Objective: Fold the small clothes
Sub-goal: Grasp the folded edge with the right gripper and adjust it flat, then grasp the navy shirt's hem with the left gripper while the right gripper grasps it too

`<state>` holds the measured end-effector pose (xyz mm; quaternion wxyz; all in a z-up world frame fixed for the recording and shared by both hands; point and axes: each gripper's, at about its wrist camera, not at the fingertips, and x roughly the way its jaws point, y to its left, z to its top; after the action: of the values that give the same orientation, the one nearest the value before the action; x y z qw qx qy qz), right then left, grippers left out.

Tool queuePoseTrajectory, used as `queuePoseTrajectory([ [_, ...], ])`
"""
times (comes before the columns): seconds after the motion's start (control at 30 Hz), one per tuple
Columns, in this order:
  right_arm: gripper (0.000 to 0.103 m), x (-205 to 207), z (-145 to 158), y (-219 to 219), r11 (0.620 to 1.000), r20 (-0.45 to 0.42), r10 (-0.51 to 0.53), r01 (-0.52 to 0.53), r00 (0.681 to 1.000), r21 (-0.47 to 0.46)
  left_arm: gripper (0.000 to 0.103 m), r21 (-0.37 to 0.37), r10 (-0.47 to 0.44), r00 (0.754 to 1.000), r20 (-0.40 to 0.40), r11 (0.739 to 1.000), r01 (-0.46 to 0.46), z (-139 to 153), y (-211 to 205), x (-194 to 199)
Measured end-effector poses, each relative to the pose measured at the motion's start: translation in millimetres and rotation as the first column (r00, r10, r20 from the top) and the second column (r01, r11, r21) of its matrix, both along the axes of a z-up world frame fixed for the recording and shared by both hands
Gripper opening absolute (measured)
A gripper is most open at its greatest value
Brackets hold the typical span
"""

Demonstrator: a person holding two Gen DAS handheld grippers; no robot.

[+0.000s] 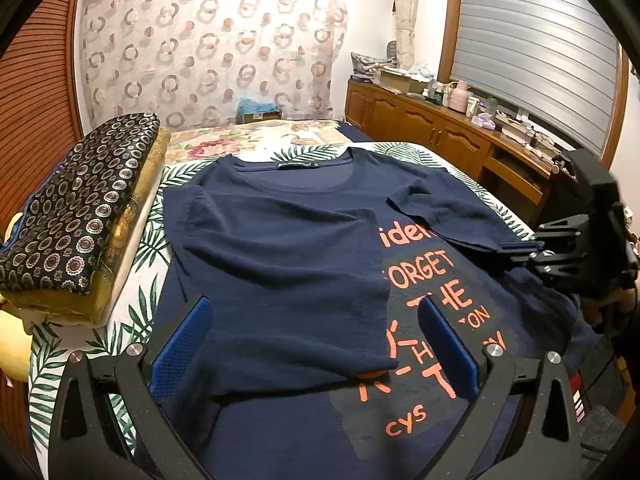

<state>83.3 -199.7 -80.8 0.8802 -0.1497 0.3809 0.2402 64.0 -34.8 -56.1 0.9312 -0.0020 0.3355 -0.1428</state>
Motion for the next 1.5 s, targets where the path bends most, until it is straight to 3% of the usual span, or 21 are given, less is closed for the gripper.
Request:
queuePoseTrajectory([
  [0.1,0.008,-3,10,0,0.998,0.002,0.021,-0.022,1.0,0.053,0.103,-0.008,0.006,1.0,-0.003,1.0,-0.006,-1,4,2],
  [0.27,0.008,-4,9,2,0.998,-0.005,0.027,-0.026,1.0,0.054,0.103,0.001,0.014,1.0,-0.01,1.0,-0.014,-2,9,12],
  [0.4,0.016,-3,12,0,0.998,0.003,0.025,-0.025,1.0,0.058,0.103,0.009,0.026,1.0,-0.004,1.0,-0.026,2,17,24],
  [0.53,0.046,6,22,-4,0.998,0.031,0.001,-0.003,1.0,0.055,0.102,0.018,0.035,0.999,0.016,0.999,-0.035,9,28,39],
  [0.57,0.049,10,24,-6,0.998,0.039,-0.004,0.002,0.999,0.057,0.099,0.02,0.033,0.999,0.019,0.999,-0.033,10,30,45],
  [0.73,0.05,43,24,-16,0.999,0.061,-0.041,0.039,0.997,0.029,0.085,0.041,0.048,0.999,-0.007,0.998,-0.047,11,39,75],
  [0.93,0.05,95,3,-22,0.997,0.024,-0.071,0.071,0.997,0.006,0.072,0.062,0.084,0.995,-0.055,0.995,-0.081,8,45,109],
  [1.13,0.051,125,-12,-16,0.999,-0.011,-0.047,0.048,0.999,0.02,0.069,0.081,0.109,0.99,-0.088,0.991,-0.102,6,44,137],
  [1.33,0.06,130,-15,-19,0.996,-0.029,-0.055,0.057,0.998,0.069,0.069,0.075,0.147,0.983,-0.107,0.987,-0.14,-2,50,160],
  [1.5,0.064,130,-17,-17,0.997,-0.021,-0.049,0.05,0.999,0.053,0.048,0.094,0.194,0.973,-0.124,0.979,-0.183,-12,58,173],
])
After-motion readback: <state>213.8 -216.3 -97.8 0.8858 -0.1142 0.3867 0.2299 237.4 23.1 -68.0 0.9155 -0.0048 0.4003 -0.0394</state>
